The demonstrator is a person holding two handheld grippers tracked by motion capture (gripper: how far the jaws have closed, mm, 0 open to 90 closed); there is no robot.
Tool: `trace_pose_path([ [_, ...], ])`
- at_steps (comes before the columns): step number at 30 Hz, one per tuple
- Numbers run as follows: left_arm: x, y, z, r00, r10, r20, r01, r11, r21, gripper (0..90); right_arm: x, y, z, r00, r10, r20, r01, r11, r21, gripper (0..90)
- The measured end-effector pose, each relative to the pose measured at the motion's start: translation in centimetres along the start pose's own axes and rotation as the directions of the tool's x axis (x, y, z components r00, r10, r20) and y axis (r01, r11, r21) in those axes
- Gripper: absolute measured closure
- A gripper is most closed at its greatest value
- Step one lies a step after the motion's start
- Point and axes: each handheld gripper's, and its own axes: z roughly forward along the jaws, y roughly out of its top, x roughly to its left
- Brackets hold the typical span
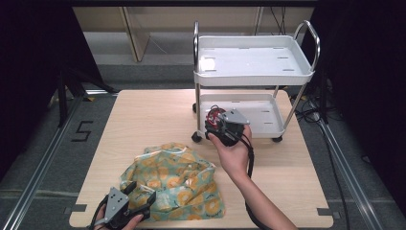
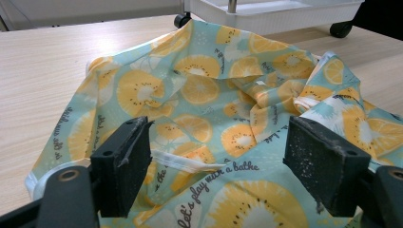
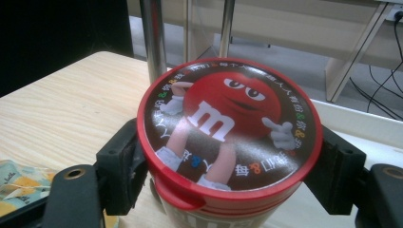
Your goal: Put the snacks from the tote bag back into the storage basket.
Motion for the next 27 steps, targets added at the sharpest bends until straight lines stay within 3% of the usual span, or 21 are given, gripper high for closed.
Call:
trace_pose_path([
  [6, 0.1, 0.1, -0.2, 1.0, 0.003, -0.007, -0.003, 1.0, -0.001, 23.2, -0.2, 0.0, 0.5, 0.9997, -0.025, 0.001, 0.025, 1.0, -0.006, 26.6],
  [7, 0.1, 0.0, -0.1, 0.9998, -0.018, -0.005, 0.018, 0.9998, -0.012, 23.2, -0.3, 0.0, 0.6, 0.9994, -0.032, 0.01, 0.032, 0.999, -0.014, 26.6],
  [8, 0.2, 0.1, -0.2, 1.0, -0.005, -0.008, 0.005, 1.0, -0.001, 23.2, -0.1, 0.0, 0.7, 1.0, 0.004, 0.001, -0.004, 1.0, -0.009, 26.6],
  [10, 0.2, 0.0, -0.1, 0.9998, -0.014, -0.013, 0.014, 0.9999, -0.002, 23.2, 0.0, 0.0, 0.8, 0.9999, 0.014, -0.005, -0.014, 1.0, -0.008, 26.6],
  [13, 0.2, 0.1, -0.1, 0.9999, -0.008, -0.012, 0.008, 1.0, -0.005, 23.2, -0.3, 0.2, 0.9, 0.9996, -0.028, 0.003, 0.028, 1.0, -0.001, 26.6],
  [15, 0.2, 0.1, -0.1, 0.9999, -0.009, -0.007, 0.009, 0.9998, -0.015, 23.2, -0.2, 0.2, 1.0, 0.9999, -0.01, 0.004, 0.01, 1.0, -0.004, 26.6],
  [18, 0.2, 0.1, -0.1, 0.9999, -0.01, -0.009, 0.01, 0.9999, -0.011, 23.1, -0.3, 0.3, 1.1, 0.9998, -0.021, -0.005, 0.021, 1.0, 0.001, 26.6],
  [20, 0.2, 0.1, -0.1, 0.9999, -0.01, -0.008, 0.01, 0.9999, -0.011, 23.1, -0.2, 0.3, 1.1, 1.0, 0.002, 0.0, -0.002, 1.0, 0.011, 26.6],
  [25, 0.1, 0.2, -0.1, 0.9998, -0.015, -0.013, 0.015, 0.9997, -0.018, 23.2, -0.3, 0.5, 1.4, 0.9997, -0.023, 0.002, 0.023, 1.0, 0.004, 26.6],
  [27, 0.1, 0.2, 0.0, 1.0, -0.007, -0.004, 0.007, 0.9996, -0.026, 23.2, -0.2, 0.5, 1.4, 0.9999, 0.013, -0.005, -0.013, 1.0, 0.011, 26.6],
])
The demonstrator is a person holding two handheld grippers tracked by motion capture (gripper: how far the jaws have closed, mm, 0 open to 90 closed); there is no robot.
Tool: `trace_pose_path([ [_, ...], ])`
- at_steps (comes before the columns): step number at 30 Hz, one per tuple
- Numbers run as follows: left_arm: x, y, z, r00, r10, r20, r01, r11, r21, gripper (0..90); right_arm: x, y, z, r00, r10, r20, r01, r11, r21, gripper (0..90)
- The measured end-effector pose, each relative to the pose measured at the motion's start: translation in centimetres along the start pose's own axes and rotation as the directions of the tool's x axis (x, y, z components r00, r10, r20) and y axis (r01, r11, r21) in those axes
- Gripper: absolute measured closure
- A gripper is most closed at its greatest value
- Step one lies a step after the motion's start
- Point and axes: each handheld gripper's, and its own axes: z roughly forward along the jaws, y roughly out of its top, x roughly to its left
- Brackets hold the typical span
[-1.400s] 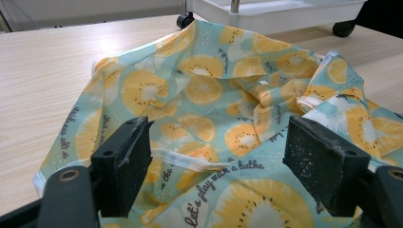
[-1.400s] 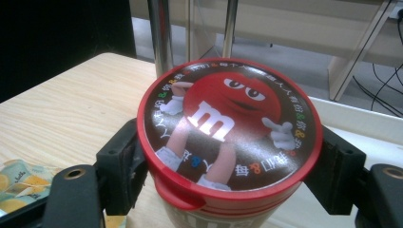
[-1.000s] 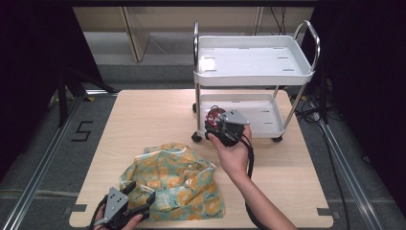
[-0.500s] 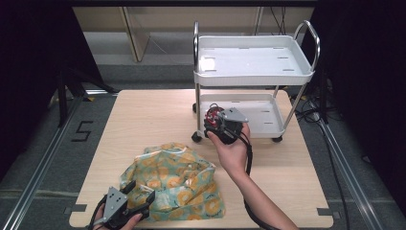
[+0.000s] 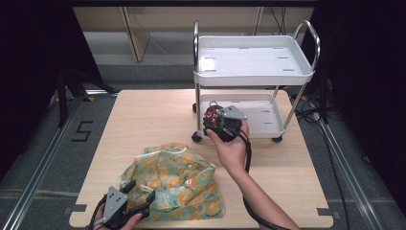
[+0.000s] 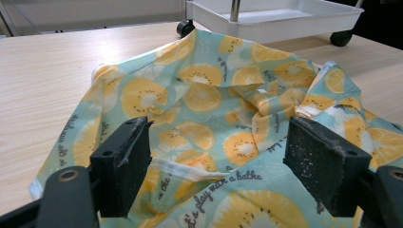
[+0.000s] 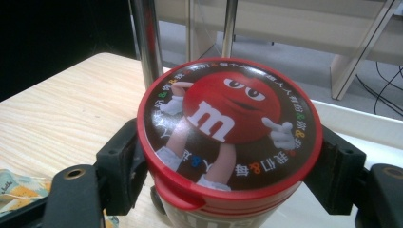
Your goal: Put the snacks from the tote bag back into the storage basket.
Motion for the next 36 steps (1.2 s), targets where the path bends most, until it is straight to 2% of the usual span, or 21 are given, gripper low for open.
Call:
trace_pose_path([
  [2, -0.1, 0.0, 0.0, 1.0, 0.001, 0.0, -0.001, 1.0, 0.0, 23.2, -0.1, 0.0, 0.1, 0.9999, -0.017, 0.003, 0.017, 1.0, -0.003, 26.6],
  [9, -0.1, 0.0, 0.0, 1.0, 0.006, -0.004, -0.006, 1.0, 0.001, 23.2, -0.1, 0.0, 0.3, 0.9999, -0.004, -0.01, 0.004, 1.0, 0.01, 26.6],
  [10, -0.1, 0.0, 0.0, 1.0, 0.004, -0.002, -0.004, 1.0, 0.001, 23.3, -0.4, 0.1, 0.5, 0.998, -0.062, -0.011, 0.062, 0.998, -0.01, 26.6],
  [11, -0.1, 0.0, 0.0, 1.0, 0.006, 0.0, -0.006, 1.0, 0.002, 23.3, -0.1, 0.1, 0.5, 0.9998, -0.018, -0.011, 0.018, 1.0, 0.0, 26.6],
  [13, -0.1, -0.1, 0.0, 1.0, 0.006, 0.002, -0.006, 1.0, 0.003, 23.3, -0.2, 0.1, 0.4, 0.9995, -0.03, -0.009, 0.03, 1.0, 0.003, 26.6],
  [14, -0.1, 0.0, -0.1, 1.0, 0.008, 0.0, -0.008, 0.9999, 0.009, 23.3, 0.0, 0.1, 0.4, 0.9999, -0.002, -0.011, 0.003, 1.0, 0.01, 26.6],
  [15, -0.1, 0.0, 0.0, 1.0, 0.006, 0.001, -0.006, 1.0, 0.006, 23.4, -0.1, 0.1, 0.4, 0.9999, -0.014, -0.006, 0.014, 1.0, 0.005, 26.6],
  [16, -0.1, 0.0, 0.0, 1.0, 0.006, -0.001, -0.006, 0.9999, 0.008, 23.4, 0.0, 0.1, 0.4, 0.9999, -0.005, -0.012, 0.006, 1.0, 0.012, 26.6],
  [18, -0.1, 0.0, -0.1, 1.0, 0.007, -0.002, -0.007, 0.9999, 0.012, 23.4, -0.2, 0.0, 0.6, 0.9993, -0.035, -0.012, 0.036, 0.999, 0.008, 26.6],
  [19, -0.1, 0.0, -0.1, 0.9999, 0.01, -0.003, -0.01, 0.9999, 0.014, 23.4, 0.0, 0.0, 0.6, 0.9999, -0.006, -0.013, 0.006, 1.0, 0.015, 26.6],
  [23, -0.1, 0.0, 0.0, 1.0, 0.006, 0.004, -0.006, 1.0, 0.005, 23.4, -0.1, -0.1, 0.8, 0.9995, -0.029, -0.011, 0.029, 1.0, 0.005, 26.6],
  [28, -0.1, 0.0, 0.0, 1.0, 0.008, 0.003, -0.008, 1.0, 0.002, 23.5, 0.0, -0.2, 1.0, 0.9999, -0.013, -0.01, 0.013, 1.0, 0.015, 26.6],
  [30, -0.1, -0.1, 0.0, 1.0, 0.008, 0.004, -0.008, 1.0, 0.003, 23.6, -0.1, -0.2, 1.1, 0.9996, -0.021, -0.018, 0.022, 0.999, 0.024, 26.6],
  [31, -0.1, 0.0, 0.0, 0.9999, 0.01, 0.002, -0.01, 0.9999, 0.011, 23.6, 0.0, -0.2, 1.2, 0.9999, -0.009, -0.013, 0.009, 1.0, 0.026, 26.6],
  [32, -0.2, 0.0, 0.0, 1.0, 0.009, 0.002, -0.009, 0.9999, 0.013, 23.6, 0.0, -0.2, 1.2, 0.9998, -0.014, -0.013, 0.014, 1.0, 0.023, 26.6],
  [33, -0.2, 0.0, 0.0, 0.9999, 0.011, 0.002, -0.011, 0.9998, 0.015, 23.6, -0.2, -0.1, 1.3, 0.9991, -0.04, -0.015, 0.041, 0.999, 0.027, 26.6],
  [35, -0.2, -0.1, 0.1, 1.0, -0.003, 0.005, 0.003, 1.0, 0.003, 23.6, -0.3, -0.1, 1.4, 0.9996, -0.024, -0.016, 0.025, 1.0, 0.017, 26.6],
  [36, -0.1, 0.0, 0.0, 0.9999, 0.012, 0.004, -0.012, 0.9998, 0.016, 23.6, -0.2, -0.1, 1.4, 0.9999, -0.005, -0.015, 0.005, 1.0, 0.021, 26.6],
])
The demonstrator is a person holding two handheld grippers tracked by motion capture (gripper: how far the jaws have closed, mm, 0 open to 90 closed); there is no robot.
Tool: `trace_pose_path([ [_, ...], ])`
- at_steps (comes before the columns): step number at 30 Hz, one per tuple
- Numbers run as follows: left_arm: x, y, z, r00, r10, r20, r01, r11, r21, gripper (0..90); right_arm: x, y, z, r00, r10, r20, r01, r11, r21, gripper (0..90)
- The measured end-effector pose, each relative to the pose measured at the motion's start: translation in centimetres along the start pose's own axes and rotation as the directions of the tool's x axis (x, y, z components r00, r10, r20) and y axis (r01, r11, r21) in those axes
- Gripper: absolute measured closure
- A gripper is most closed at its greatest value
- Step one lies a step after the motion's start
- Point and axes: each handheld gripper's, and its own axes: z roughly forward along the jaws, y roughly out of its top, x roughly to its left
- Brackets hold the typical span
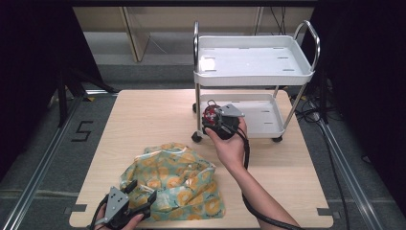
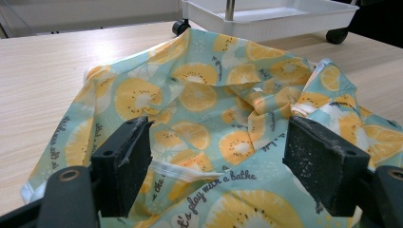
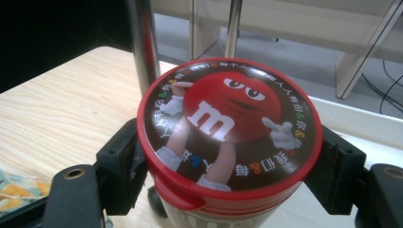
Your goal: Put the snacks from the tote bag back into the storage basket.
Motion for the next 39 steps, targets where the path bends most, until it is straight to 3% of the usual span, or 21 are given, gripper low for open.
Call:
trace_pose_path([
  [3, 0.0, 0.0, 0.0, 1.0, -0.008, -0.002, 0.008, 1.0, -0.005, 23.6, -0.2, 0.2, 0.0, 0.9992, -0.037, 0.014, 0.037, 0.999, -0.01, 26.6],
  [6, 0.1, 0.0, 0.0, 1.0, -0.009, -0.001, 0.009, 0.9999, -0.012, 23.6, -0.2, 0.4, 0.1, 0.9995, -0.03, 0.011, 0.03, 1.0, -0.006, 26.6],
  [7, 0.1, 0.0, 0.0, 1.0, -0.007, 0.001, 0.007, 0.9998, -0.016, 23.6, -0.4, 0.5, 0.3, 0.9984, -0.056, 0.004, 0.056, 0.998, -0.014, 26.6],
  [9, 0.0, 0.0, -0.2, 1.0, -0.007, -0.006, 0.007, 1.0, -0.005, 23.6, -0.2, 0.6, 0.4, 0.9997, -0.025, 0.007, 0.025, 1.0, -0.004, 26.6],
  [14, 0.1, 0.0, 0.0, 0.9999, -0.011, 0.002, 0.011, 0.9999, -0.011, 23.6, -0.2, 0.8, 0.5, 0.9998, -0.019, 0.009, 0.019, 1.0, -0.001, 26.6],
  [16, 0.1, 0.0, 0.0, 1.0, -0.008, 0.006, 0.008, 0.9998, -0.017, 23.6, -0.5, 0.9, 0.5, 0.999, -0.045, 0.005, 0.045, 0.999, 0.0, 26.6],
  [17, 0.1, 0.0, 0.0, 0.9999, -0.01, 0.006, 0.01, 0.9998, -0.018, 23.5, -0.5, 0.9, 0.5, 0.9998, -0.021, 0.003, 0.021, 1.0, 0.005, 26.6],
  [19, 0.0, 0.0, -0.1, 1.0, -0.01, -0.002, 0.01, 0.9999, -0.007, 23.6, -0.5, 0.9, 0.7, 0.9997, -0.02, 0.011, 0.02, 1.0, 0.006, 26.6],
  [27, 0.1, 0.1, -0.1, 1.0, -0.006, -0.002, 0.006, 0.9999, -0.011, 23.6, -1.0, 0.7, 1.1, 0.9997, -0.018, 0.013, 0.018, 1.0, 0.014, 26.6],
  [28, 0.1, 0.1, -0.1, 1.0, -0.007, -0.001, 0.007, 0.9999, -0.012, 23.6, -1.2, 0.8, 1.1, 0.999, -0.043, 0.012, 0.042, 0.999, 0.014, 26.6],
  [29, 0.1, 0.1, -0.1, 1.0, -0.006, -0.001, 0.006, 0.9999, -0.012, 23.6, -1.1, 0.8, 1.0, 0.9999, -0.008, 0.013, 0.008, 1.0, 0.014, 26.6],
  [34, 0.0, 0.1, -0.1, 1.0, -0.007, 0.007, 0.007, 0.9994, -0.034, 23.5, -1.3, 0.9, 1.2, 0.9992, -0.035, 0.02, 0.035, 0.999, 0.016, 26.6],
  [35, 0.0, 0.2, -0.2, 1.0, -0.01, 0.002, 0.01, 0.9994, -0.033, 23.5, -1.2, 0.9, 1.2, 0.9998, -0.017, 0.011, 0.017, 1.0, 0.018, 26.6],
  [37, 0.0, 0.2, -0.2, 0.9999, -0.014, 0.002, 0.014, 0.9992, -0.036, 23.5, -1.3, 1.0, 1.4, 0.9982, -0.059, 0.01, 0.059, 0.998, 0.02, 26.6],
  [39, 0.0, 0.1, -0.1, 1.0, -0.006, 0.003, 0.006, 0.9994, -0.033, 23.5, -1.1, 1.0, 1.6, 0.9982, -0.06, 0.002, 0.06, 0.998, 0.018, 26.6],
])
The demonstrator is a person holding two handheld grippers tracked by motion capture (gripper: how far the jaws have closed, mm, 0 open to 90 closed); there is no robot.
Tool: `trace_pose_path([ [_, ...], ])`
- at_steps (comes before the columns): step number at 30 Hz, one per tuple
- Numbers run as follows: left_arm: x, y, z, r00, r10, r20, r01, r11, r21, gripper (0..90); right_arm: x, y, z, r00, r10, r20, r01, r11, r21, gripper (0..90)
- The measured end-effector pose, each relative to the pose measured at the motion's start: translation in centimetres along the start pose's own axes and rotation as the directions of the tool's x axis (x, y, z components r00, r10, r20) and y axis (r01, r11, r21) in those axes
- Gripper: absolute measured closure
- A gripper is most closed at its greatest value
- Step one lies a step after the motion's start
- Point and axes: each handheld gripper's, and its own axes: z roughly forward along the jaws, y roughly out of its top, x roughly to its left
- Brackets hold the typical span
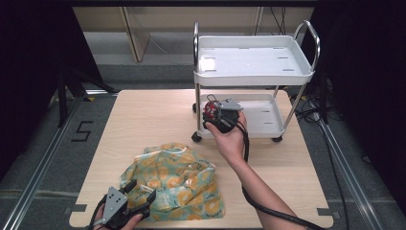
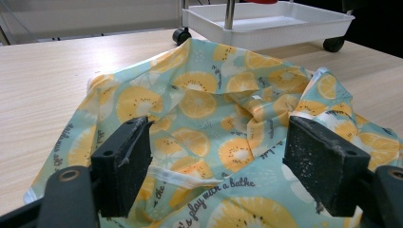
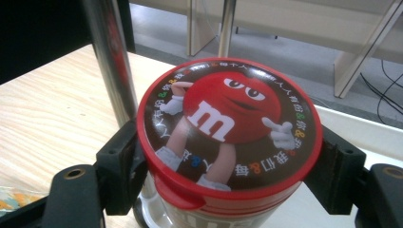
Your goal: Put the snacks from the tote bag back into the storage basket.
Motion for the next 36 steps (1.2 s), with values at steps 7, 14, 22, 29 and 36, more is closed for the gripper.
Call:
trace_pose_path([
  [7, -0.1, 0.0, 0.1, 1.0, -0.005, 0.004, 0.005, 1.0, -0.007, 23.5, 0.2, -0.3, 0.5, 0.9995, 0.03, 0.009, -0.03, 0.999, 0.012, 26.6],
  [14, -0.1, 0.0, 0.1, 1.0, 0.004, 0.004, -0.004, 1.0, 0.006, 23.5, 0.0, -0.5, 1.0, 0.9998, 0.017, 0.008, -0.017, 1.0, 0.016, 26.6],
  [22, -0.1, 0.0, 0.1, 1.0, -0.001, 0.004, 0.001, 1.0, 0.005, 23.5, -0.1, -0.6, 1.4, 0.9997, 0.021, 0.008, -0.021, 1.0, 0.021, 26.6],
  [29, -0.2, 0.0, 0.2, 0.9999, -0.004, 0.01, 0.004, 1.0, 0.003, 23.4, -0.2, -0.9, 1.9, 0.9992, 0.035, 0.019, -0.035, 0.999, 0.029, 26.6],
  [36, -0.1, -0.1, 0.3, 0.9999, -0.003, 0.012, 0.003, 1.0, 0.001, 23.3, 0.0, -1.0, 2.2, 0.9992, 0.038, 0.006, -0.039, 0.999, 0.033, 26.6],
])
